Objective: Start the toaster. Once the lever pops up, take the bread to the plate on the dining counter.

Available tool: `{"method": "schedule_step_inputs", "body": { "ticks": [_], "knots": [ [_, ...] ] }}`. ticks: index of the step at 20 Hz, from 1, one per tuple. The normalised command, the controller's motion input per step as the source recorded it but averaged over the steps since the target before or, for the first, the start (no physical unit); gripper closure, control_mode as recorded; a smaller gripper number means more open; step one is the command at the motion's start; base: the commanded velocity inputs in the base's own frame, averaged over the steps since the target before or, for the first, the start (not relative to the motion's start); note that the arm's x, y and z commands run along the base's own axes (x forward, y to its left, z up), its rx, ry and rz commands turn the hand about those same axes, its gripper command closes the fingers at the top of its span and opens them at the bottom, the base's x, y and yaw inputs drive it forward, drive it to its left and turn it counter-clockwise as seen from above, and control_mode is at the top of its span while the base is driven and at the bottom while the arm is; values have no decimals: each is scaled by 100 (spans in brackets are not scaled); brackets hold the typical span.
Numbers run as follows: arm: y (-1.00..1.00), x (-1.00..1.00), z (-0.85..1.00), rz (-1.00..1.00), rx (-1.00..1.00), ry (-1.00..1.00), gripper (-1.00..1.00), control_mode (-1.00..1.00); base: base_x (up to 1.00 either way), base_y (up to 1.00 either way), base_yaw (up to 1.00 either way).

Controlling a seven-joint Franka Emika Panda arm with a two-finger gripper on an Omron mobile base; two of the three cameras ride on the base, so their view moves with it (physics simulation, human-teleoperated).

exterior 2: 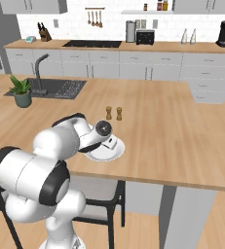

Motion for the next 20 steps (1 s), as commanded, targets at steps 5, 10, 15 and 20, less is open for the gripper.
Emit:
{"method": "schedule_step_inputs", "body": {
  "ticks": [5, 10, 15, 20],
  "knots": [
    [0, 0, 0, 0, 0, 1, -100, -100, 0, 0, 0],
    [-3, 1, 0, 0, 0, 0, -100, -100, 0, 0, 0],
    [-15, 9, 0, -3, 0, 0, -100, -100, 0, 0, 0],
    [-33, 3, 0, -12, 0, 0, -100, -100, 0, 0, 0]
  ]
}}
